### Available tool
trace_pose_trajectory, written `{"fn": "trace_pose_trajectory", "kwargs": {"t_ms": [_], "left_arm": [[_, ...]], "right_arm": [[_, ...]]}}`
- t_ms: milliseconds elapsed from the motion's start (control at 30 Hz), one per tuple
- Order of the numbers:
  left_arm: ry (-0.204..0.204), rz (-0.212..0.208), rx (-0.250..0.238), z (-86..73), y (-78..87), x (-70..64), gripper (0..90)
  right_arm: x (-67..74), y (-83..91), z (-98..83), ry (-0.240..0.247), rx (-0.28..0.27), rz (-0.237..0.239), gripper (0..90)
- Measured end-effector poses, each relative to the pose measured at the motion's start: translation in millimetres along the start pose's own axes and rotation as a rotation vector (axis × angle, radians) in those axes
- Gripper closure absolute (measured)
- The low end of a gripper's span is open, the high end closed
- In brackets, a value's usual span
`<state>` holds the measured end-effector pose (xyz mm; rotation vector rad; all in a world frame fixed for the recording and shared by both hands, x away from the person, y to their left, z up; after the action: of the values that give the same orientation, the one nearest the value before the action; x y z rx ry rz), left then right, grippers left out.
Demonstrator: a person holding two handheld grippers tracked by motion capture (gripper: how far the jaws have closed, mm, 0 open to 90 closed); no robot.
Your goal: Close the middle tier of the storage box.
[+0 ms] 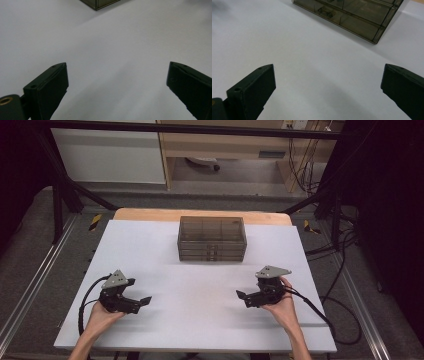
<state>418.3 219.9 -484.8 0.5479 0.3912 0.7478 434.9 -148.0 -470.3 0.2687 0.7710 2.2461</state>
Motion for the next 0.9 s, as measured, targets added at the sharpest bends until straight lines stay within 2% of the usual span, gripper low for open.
{"fn": "trace_pose_trajectory", "kwargs": {"t_ms": [367, 700, 900], "left_arm": [[-0.002, -0.001, 0.001, -0.1, -0.4, -0.6, 3.4], [-0.004, -0.002, 0.001, -0.1, -0.1, -1.0, 3.4], [-0.004, -0.002, 0.003, -0.4, -0.8, -1.3, 3.4]], "right_arm": [[-6.8, 11.9, -15.7, -0.024, -0.031, 0.010, 0.3], [-16.4, 16.8, -34.8, -0.058, -0.013, -0.009, 0.3], [-21.8, 19.9, -40.9, -0.074, -0.025, -0.018, 0.3]]}}
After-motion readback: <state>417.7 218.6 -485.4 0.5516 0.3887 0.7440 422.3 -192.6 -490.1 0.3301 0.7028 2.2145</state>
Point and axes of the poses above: each handheld gripper's, and its own axes: y roughly backward along the jaws, z roughly out of its top, x roughly to its left, the point moved 9 cm from there along -y, roughly forward along the jaws, and after that the axes turned 5 degrees about y, right-handed, at the moved point
